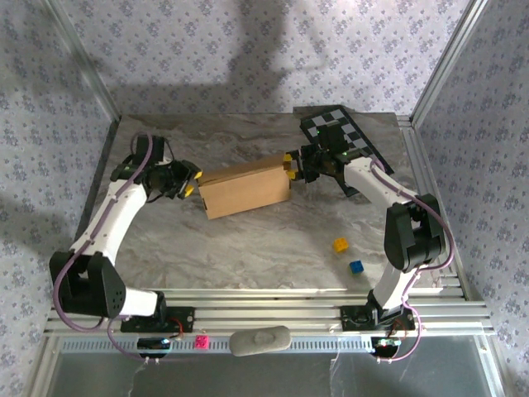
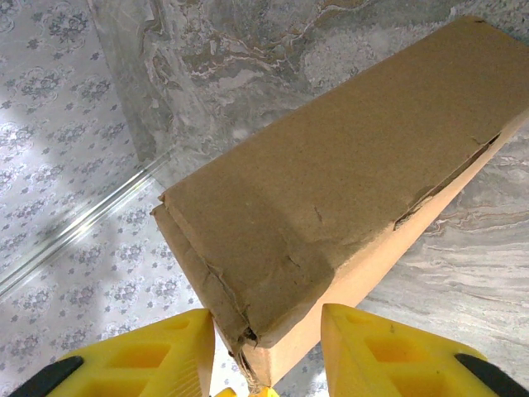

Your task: Fold the paper box

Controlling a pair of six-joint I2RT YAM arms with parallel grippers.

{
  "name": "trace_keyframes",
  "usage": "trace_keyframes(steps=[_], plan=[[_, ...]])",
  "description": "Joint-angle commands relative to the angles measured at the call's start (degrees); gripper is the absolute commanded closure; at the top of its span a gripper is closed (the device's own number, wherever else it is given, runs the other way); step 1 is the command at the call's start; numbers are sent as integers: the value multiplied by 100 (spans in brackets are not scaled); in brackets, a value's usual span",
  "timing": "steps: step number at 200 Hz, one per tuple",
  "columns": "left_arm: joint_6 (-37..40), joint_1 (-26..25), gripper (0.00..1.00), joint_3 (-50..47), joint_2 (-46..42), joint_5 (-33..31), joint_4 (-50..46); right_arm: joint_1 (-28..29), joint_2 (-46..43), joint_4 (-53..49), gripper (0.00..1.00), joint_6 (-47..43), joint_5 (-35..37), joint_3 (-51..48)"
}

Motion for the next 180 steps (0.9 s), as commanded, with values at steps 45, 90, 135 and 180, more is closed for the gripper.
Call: trace_keyframes(steps=[45,90,135,180], plan=[[-70,-91,68,-259,132,109,142,-57,-43,-536,66,-170,126,-275],[-15,-92,90,-328,118,82,174,-59,-60,-647,69,-280,118,-285],[80,-100,92,-386,93,135,168,-163,-140,-937,69,-714,46,-331],[471,-161,92,-403,-25,196,142,-312,-249,-1106,66,-1452,-312,-454]])
